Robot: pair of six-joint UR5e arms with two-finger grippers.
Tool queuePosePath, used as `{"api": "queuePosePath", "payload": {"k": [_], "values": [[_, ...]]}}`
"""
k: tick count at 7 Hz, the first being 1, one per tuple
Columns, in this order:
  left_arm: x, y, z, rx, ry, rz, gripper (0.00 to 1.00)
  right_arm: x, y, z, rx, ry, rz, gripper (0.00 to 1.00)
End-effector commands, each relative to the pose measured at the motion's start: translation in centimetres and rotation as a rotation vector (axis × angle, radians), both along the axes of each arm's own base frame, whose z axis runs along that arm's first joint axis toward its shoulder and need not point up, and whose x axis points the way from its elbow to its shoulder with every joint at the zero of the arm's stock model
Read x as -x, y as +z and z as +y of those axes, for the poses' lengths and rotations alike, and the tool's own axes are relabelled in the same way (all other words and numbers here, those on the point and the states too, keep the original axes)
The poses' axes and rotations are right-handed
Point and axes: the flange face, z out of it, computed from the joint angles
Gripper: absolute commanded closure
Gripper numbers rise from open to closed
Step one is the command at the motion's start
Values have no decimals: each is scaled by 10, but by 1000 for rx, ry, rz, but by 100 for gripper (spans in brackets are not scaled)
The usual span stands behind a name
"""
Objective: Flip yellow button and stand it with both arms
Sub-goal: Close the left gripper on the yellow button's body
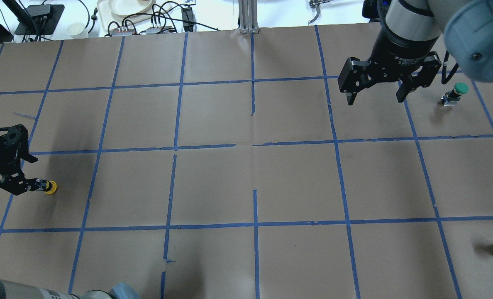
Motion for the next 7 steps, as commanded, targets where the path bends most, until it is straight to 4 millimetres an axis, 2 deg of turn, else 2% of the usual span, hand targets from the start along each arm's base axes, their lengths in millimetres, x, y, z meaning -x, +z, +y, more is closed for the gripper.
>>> {"api": "queuePosePath", "payload": {"k": [1,2,4,6,7], "values": [[-5,7,-9,0,-3,-1,2,-1,1,0,2,1,1,0],[-10,10,-14,1,0,-2,2,-1,0,1,0,1,1,0],[-5,3,-7,-23,-17,18,2,-1,0,0,-1,1,1,0],[-4,7,2,-62,-20,-2,2,-1,-1,0,-3,4,1,0],[-2,-2,5,-77,-20,12,2,-1,-2,0,-4,4,1,0]]}}
